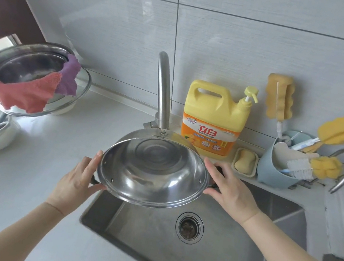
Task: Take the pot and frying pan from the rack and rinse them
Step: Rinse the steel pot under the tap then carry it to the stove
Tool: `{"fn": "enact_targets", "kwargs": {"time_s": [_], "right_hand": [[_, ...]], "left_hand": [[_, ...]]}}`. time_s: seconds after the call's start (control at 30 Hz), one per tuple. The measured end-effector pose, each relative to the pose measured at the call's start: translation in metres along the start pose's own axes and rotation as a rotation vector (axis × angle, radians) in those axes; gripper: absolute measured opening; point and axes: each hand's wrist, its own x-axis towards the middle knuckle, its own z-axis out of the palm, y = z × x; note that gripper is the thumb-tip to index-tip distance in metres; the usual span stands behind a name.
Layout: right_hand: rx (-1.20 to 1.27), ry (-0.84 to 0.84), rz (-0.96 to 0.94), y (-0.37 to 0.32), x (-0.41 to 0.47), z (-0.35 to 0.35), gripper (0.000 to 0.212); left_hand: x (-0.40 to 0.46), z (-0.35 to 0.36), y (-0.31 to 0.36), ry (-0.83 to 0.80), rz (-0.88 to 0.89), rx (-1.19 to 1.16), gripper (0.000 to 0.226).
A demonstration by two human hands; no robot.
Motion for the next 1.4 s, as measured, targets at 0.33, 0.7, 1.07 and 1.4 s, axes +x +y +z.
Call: {"fn": "enact_targets", "kwargs": {"time_s": [0.33,0.7,1.07,1.4], "right_hand": [[0.016,0.020,0.008,0.002,0.002,-0.003,0.116],[-0.085,0.070,0.154,0.032,-0.058,-0.044,0.133],[-0.191,0.217,0.140,0.017,-0.088,-0.086,0.066],[-0.295,0.343,0.084,0.010,-0.100,-0.119,0.060]], "left_hand": [[0.009,-0.001,0.000,0.032,0.044,0.028,0.132],[0.046,0.030,0.061,0.009,0.171,0.026,0.133],[0.050,0.018,0.097,0.202,0.376,0.061,0.096],[0.053,0.005,0.120,0.258,0.441,0.079,0.096]]}}
